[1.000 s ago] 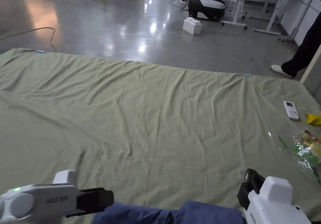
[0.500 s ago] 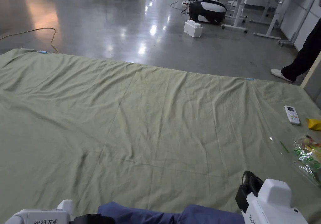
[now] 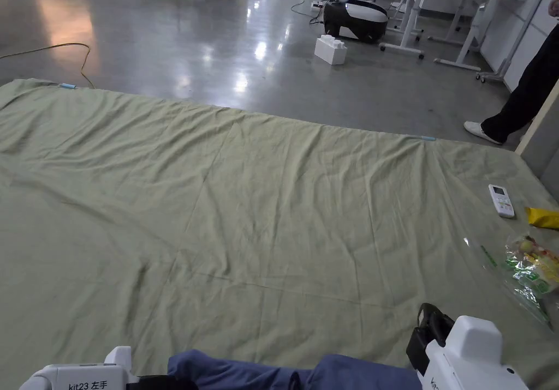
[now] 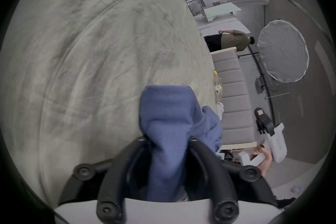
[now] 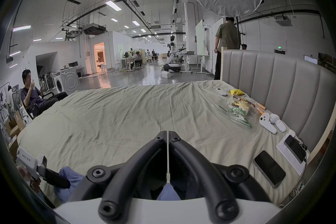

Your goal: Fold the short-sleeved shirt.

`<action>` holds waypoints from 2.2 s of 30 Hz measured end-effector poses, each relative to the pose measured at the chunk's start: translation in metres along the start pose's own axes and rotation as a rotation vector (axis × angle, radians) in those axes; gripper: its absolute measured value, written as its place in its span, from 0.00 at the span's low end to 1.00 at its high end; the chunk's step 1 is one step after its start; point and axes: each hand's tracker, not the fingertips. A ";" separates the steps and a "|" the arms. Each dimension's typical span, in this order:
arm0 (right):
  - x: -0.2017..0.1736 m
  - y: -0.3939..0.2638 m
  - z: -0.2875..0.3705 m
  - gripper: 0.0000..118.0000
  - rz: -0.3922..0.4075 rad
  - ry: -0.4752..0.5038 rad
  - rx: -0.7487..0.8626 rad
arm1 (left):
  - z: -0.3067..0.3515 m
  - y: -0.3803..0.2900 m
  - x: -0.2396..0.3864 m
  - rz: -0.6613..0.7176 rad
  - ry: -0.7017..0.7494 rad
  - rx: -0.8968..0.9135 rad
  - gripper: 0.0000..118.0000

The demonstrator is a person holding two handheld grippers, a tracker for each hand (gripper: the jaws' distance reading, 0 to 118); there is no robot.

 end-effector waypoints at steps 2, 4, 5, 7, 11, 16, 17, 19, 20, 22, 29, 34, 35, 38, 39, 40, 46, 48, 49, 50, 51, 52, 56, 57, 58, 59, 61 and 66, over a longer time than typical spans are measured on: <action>-0.001 -0.001 0.000 0.02 0.002 0.001 -0.005 | 0.003 -0.002 0.003 -0.012 0.004 0.012 0.14; -0.001 -0.002 0.000 0.02 0.004 0.002 -0.009 | 0.010 -0.002 0.005 -0.012 -0.012 0.034 0.12; -0.002 -0.002 0.000 0.02 0.004 0.004 -0.011 | 0.014 -0.002 0.007 -0.009 -0.025 0.042 0.11; -0.002 -0.002 -0.001 0.02 0.005 0.006 -0.012 | 0.023 -0.002 0.016 -0.029 -0.038 0.055 0.11; -0.003 0.000 -0.002 0.02 0.008 0.011 -0.009 | 0.055 0.010 0.030 -0.076 -0.018 0.084 0.10; -0.005 0.001 -0.004 0.02 0.004 0.022 -0.004 | 0.106 0.026 0.050 -0.149 0.151 0.125 0.10; -0.006 0.001 -0.004 0.02 0.005 0.024 -0.004 | 0.114 0.028 0.055 -0.172 0.192 0.137 0.10; -0.008 0.000 -0.005 0.02 0.003 0.031 -0.004 | 0.125 0.028 0.070 -0.190 0.244 0.149 0.10; -0.008 -0.001 -0.005 0.02 0.001 0.034 -0.005 | 0.129 0.028 0.078 -0.218 0.279 0.142 0.10; -0.010 -0.002 -0.007 0.02 -0.001 0.040 -0.008 | 0.132 0.028 0.089 -0.235 0.336 0.147 0.10; -0.010 -0.004 -0.008 0.02 -0.010 0.050 -0.010 | 0.117 0.014 0.140 -0.282 0.396 0.165 0.10; -0.008 -0.006 -0.007 0.02 -0.014 0.049 -0.012 | 0.095 0.004 0.174 -0.288 0.321 0.124 0.10; -0.008 -0.007 -0.007 0.02 -0.015 0.049 -0.013 | 0.091 0.003 0.178 -0.292 0.321 0.127 0.10; -0.008 -0.009 -0.006 0.02 -0.023 0.049 -0.015 | 0.073 -0.003 0.195 -0.306 0.325 0.113 0.10; -0.007 -0.010 -0.006 0.02 -0.025 0.049 -0.016 | 0.068 -0.004 0.197 -0.304 0.327 0.111 0.10; -0.007 -0.011 -0.006 0.02 -0.028 0.048 -0.017 | 0.061 -0.006 0.201 -0.304 0.329 0.113 0.10; -0.004 -0.015 -0.004 0.02 -0.038 0.047 -0.027 | 0.020 -0.005 0.211 -0.286 0.334 0.085 0.10; -0.003 -0.015 -0.004 0.02 -0.041 0.044 -0.031 | 0.002 -0.012 0.218 -0.301 0.345 0.065 0.10; -0.002 -0.016 -0.004 0.02 -0.043 0.043 -0.032 | -0.008 -0.014 0.220 -0.305 0.353 0.054 0.10; -0.002 -0.016 -0.003 0.02 -0.045 0.041 -0.032 | -0.018 -0.018 0.223 -0.314 0.366 0.042 0.10; -0.001 -0.017 -0.003 0.02 -0.047 0.039 -0.033 | -0.029 -0.023 0.227 -0.337 0.381 0.021 0.10; 0.000 -0.017 -0.003 0.02 -0.047 0.037 -0.033 | -0.037 -0.025 0.229 -0.355 0.396 0.002 0.10; 0.002 -0.017 -0.001 0.02 -0.050 0.031 -0.035 | -0.074 -0.035 0.235 -0.351 0.420 -0.026 0.11; 0.003 -0.017 -0.001 0.02 -0.051 0.029 -0.036 | -0.081 -0.036 0.235 -0.347 0.426 -0.029 0.11; 0.004 -0.017 -0.001 0.02 -0.052 0.027 -0.036 | -0.089 -0.037 0.234 -0.350 0.427 -0.033 0.11; 0.005 -0.017 0.000 0.02 -0.054 0.026 -0.036 | -0.097 -0.040 0.234 -0.349 0.432 -0.041 0.11; 0.006 -0.017 0.000 0.02 -0.056 0.023 -0.036 | -0.109 -0.041 0.230 -0.340 0.444 -0.059 0.11; 0.008 -0.017 0.001 0.02 -0.058 0.019 -0.036 | -0.116 -0.043 0.225 -0.329 0.407 -0.080 0.14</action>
